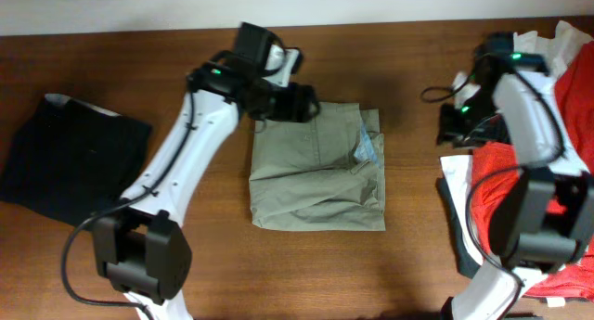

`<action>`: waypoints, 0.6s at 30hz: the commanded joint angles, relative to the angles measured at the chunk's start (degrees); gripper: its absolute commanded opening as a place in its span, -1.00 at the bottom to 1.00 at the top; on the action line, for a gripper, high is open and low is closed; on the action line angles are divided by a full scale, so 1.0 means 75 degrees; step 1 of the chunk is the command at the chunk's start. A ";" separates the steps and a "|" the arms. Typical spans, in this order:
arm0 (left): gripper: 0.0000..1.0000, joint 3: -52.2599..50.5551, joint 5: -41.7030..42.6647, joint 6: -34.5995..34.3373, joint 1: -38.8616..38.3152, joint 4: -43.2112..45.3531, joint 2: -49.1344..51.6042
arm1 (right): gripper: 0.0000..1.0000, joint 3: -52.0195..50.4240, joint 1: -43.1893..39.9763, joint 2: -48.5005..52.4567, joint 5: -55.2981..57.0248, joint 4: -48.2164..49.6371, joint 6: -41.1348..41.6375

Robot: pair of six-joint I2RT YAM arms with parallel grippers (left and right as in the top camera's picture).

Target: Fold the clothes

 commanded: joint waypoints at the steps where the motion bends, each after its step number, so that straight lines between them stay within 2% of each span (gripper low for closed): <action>1: 0.73 0.0122 -0.0641 0.0073 0.0778 -0.0015 0.0213 | -0.19 0.0297 0.0323 -0.0487 -0.1408 -0.0079 -0.0746; 3: 0.73 0.0122 -0.0198 0.0076 0.0892 -0.0251 0.0539 | 0.04 0.0268 0.0956 -0.0335 -0.1915 -0.0154 -0.1081; 4: 0.72 0.0122 -0.0207 0.0079 0.0892 -0.0446 0.0647 | 0.22 0.0117 0.1343 -0.0291 -0.1923 -0.0187 -0.0769; 6: 0.73 0.0122 -0.0839 0.0079 0.0906 -0.0909 0.0705 | 0.52 -0.0437 0.1897 -0.0289 -0.1920 0.0172 -0.0597; 10: 0.74 0.0122 -0.0970 0.0076 0.0997 -0.1128 0.0705 | 0.52 -0.2428 0.2425 -0.0286 -0.1918 0.1947 0.0562; 11: 0.74 0.0122 -0.0973 0.0076 0.1008 -0.1157 0.0705 | 0.39 -0.2993 0.2448 -0.0286 -0.2119 0.2576 0.0851; 12: 0.74 0.0122 -0.0970 0.0076 0.1005 -0.1157 0.0705 | 0.08 -0.3241 0.2477 -0.0286 -0.2527 0.2911 0.0868; 13: 0.74 0.0122 -0.0970 0.0076 0.1005 -0.1157 0.0705 | -0.77 -0.3363 0.2483 -0.0286 -0.3241 0.3209 0.0801; 14: 0.74 0.0122 -0.0970 0.0076 0.1005 -0.1177 0.0705 | -0.92 -0.3331 0.2477 -0.0291 -0.4033 0.3258 0.0370; 16: 0.74 0.0122 -0.0970 0.0076 0.1005 -0.1279 0.0705 | -0.92 -0.2862 0.2413 -0.0364 -0.5479 0.2865 -0.0522; 18: 0.74 0.0122 -0.0973 0.0076 0.1005 -0.1335 0.0705 | -0.92 -0.1387 0.2331 -0.0600 -0.5829 0.0857 -0.1378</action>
